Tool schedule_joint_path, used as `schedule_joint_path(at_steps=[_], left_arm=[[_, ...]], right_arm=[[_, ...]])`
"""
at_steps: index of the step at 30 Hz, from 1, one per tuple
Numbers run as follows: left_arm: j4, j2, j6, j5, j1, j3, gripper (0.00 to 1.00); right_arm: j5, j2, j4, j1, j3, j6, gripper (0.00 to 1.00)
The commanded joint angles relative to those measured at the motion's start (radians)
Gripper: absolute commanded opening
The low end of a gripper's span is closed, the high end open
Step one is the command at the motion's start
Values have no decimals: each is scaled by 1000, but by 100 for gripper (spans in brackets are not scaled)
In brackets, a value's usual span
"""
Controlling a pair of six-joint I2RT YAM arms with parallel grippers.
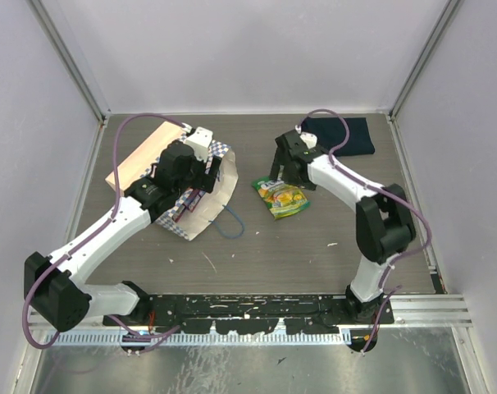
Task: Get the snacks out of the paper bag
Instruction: Move the snack to the center of the board.
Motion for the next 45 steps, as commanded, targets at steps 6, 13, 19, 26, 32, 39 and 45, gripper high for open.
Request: schedule_joint_path(at_steps=[6, 13, 19, 26, 32, 39, 45], left_arm=[[30, -30, 16, -7, -4, 20, 81], [35, -61, 7, 9, -3, 4, 82], [34, -69, 6, 8, -3, -2, 82], [35, -46, 8, 4, -2, 2, 82], [41, -31, 9, 3, -2, 10, 82], [24, -22, 6, -2, -2, 23, 82], [18, -26, 6, -7, -3, 24, 82]], right_arm=[[-322, -162, 247, -44, -211, -681, 32], [-422, -51, 305, -42, -146, -723, 48], [-414, 6, 303, -34, -117, -737, 69], [-317, 60, 283, 0, -121, -730, 70], [-219, 133, 295, 10, -69, -549, 70], [-147, 276, 252, 10, 112, -309, 73], [-41, 365, 251, 6, 263, -290, 76]])
